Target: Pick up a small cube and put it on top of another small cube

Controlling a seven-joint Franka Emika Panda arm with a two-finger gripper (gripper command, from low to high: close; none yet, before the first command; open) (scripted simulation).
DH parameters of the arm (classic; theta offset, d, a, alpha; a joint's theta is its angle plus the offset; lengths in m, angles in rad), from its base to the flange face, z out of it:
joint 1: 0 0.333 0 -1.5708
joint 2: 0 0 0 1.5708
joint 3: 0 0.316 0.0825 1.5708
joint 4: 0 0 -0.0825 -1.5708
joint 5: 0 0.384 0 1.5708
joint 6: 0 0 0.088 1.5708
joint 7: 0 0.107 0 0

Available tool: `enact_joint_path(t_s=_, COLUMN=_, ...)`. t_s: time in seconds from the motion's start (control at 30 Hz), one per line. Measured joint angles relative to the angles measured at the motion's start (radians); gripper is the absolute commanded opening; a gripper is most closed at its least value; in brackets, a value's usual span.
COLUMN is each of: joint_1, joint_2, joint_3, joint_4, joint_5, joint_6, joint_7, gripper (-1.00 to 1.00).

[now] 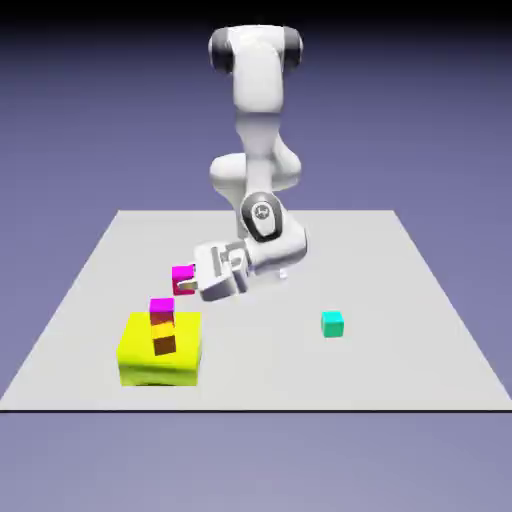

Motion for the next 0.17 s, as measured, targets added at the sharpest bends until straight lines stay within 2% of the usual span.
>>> enact_joint_path(t_s=0.03, joint_1=-0.017, joint_2=0.036, joint_3=-0.019, joint_4=0.014, joint_5=-0.039, joint_6=0.023, joint_7=0.024, gripper=-1.00)
enact_joint_path(t_s=0.07, joint_1=-0.028, joint_2=0.066, joint_3=-0.034, joint_4=0.026, joint_5=-0.071, joint_6=0.041, joint_7=0.043, gripper=1.00)
enact_joint_path(t_s=0.17, joint_1=0.013, joint_2=0.030, joint_3=-0.015, joint_4=0.012, joint_5=-0.035, joint_6=0.019, joint_7=0.020, gripper=1.00)
